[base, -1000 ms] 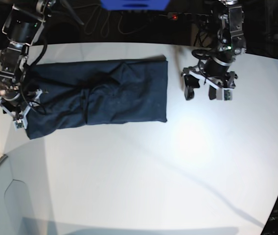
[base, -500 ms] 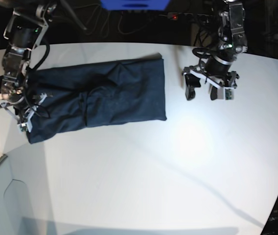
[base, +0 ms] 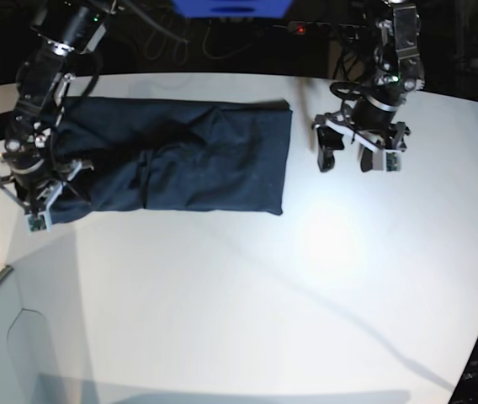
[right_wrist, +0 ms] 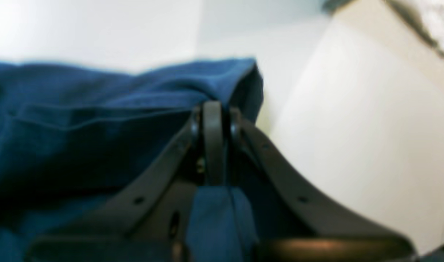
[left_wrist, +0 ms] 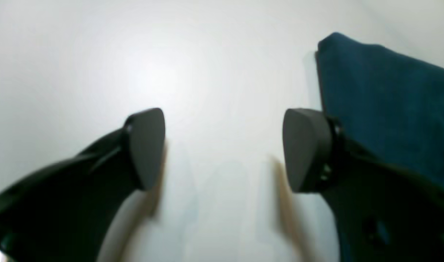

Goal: Layout the t-shirt on the table in an organized manner, then fold the t-shirt properly
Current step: 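Adjust the strip end edge with the right gripper, squaring the rectangle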

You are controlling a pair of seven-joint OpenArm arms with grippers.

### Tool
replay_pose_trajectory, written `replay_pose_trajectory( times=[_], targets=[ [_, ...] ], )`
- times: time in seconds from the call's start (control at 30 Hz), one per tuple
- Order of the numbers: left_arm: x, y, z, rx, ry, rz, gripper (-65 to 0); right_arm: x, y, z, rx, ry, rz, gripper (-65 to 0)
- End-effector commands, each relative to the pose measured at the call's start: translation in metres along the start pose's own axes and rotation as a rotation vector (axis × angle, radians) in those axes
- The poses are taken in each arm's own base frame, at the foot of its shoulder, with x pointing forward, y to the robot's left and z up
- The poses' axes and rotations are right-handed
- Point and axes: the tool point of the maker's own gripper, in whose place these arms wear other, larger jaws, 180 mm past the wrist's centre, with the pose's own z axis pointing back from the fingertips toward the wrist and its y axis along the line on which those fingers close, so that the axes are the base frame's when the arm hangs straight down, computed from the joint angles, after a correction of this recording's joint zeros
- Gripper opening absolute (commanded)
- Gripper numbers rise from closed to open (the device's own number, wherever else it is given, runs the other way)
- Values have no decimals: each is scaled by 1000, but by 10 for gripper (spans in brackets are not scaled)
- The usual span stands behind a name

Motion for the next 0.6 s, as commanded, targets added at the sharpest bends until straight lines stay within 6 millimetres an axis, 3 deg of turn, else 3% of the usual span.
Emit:
replay_pose_trajectory(
  times=[0.0, 0.2, 0.37, 0.57],
  targets=[
    [13, -1, -1, -7, -45, -1, -164, 21, -9, 2, -16, -66, 6, -650],
    [13, -1, -1, -7, -45, -1, -164, 5, -12, -2, -16, -17, 18, -650],
    [16, -1, -2, -8, -52, -2, -164, -24, -22, -1, -29, 98, 44, -592],
    [18, -1, -3, -9, -55, -3, -164, -42, -29, 2, -37, 169, 66, -587]
  ],
)
